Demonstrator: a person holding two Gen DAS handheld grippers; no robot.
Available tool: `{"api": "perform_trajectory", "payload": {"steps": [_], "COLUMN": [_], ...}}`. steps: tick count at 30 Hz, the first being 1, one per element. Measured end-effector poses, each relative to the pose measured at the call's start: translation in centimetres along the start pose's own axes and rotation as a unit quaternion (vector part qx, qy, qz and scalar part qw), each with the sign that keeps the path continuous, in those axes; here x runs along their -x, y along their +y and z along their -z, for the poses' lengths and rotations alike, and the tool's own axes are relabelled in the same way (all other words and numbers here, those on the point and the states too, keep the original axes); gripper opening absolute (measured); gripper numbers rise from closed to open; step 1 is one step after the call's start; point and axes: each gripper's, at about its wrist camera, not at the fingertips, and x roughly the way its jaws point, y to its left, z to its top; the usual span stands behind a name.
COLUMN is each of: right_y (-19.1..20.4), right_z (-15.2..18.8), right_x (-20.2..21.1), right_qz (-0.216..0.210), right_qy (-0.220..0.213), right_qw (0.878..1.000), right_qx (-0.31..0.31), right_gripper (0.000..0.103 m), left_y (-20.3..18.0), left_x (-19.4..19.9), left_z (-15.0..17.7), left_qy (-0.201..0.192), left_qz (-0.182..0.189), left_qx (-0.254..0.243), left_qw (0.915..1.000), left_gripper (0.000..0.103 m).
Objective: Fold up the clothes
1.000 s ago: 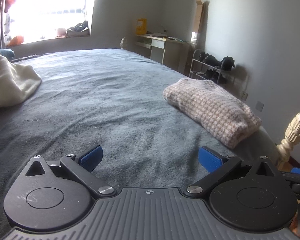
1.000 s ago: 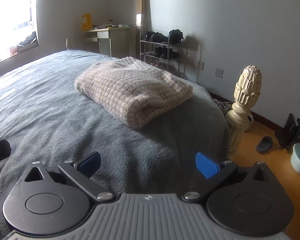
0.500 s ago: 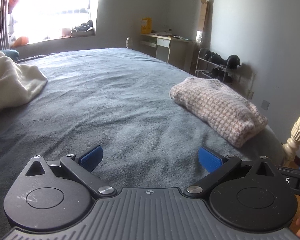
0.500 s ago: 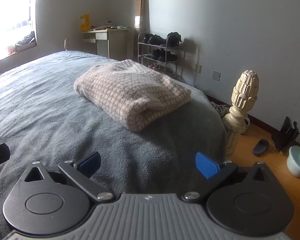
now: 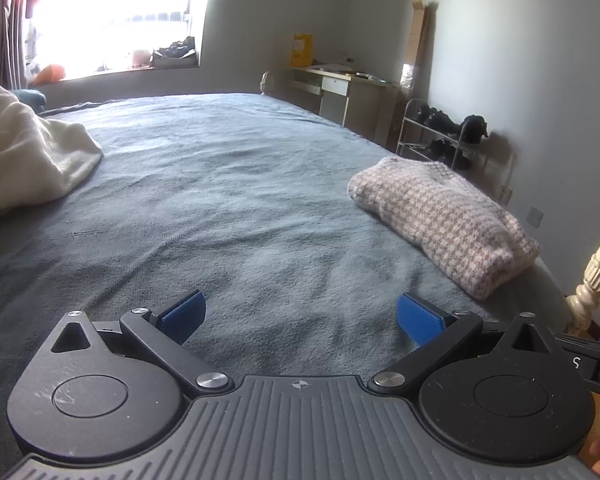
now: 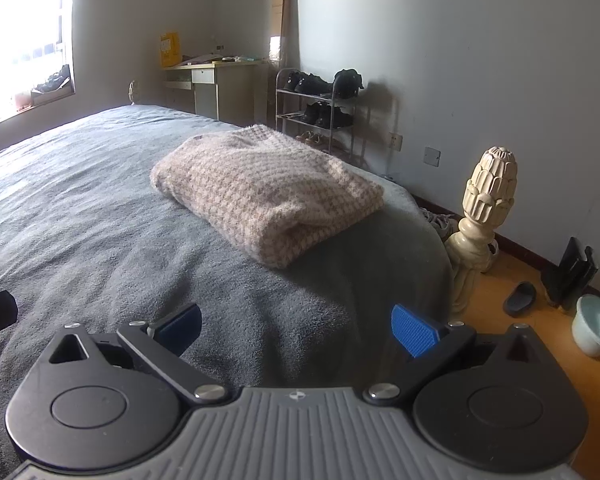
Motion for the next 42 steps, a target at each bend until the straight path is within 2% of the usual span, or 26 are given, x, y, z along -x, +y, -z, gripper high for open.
{"api": "perform_trajectory", "payload": {"steps": [42], "right_y": [0.26], "right_z": [0.02], "right_x": [-0.52], "right_qz": [-0.009], "right_qy": [0.011], "right_qw": [1.0], "right_qx": [-0.008], "right_gripper": [0.103], "left_y": [-0.15], "left_x": [-0.25], "left_z": [0.09], "left_qy": [0.006], "left_qz": [0.014], "left_qx": [-0.015], "left_qw": [0.9998], "left_gripper": [0.103]}}
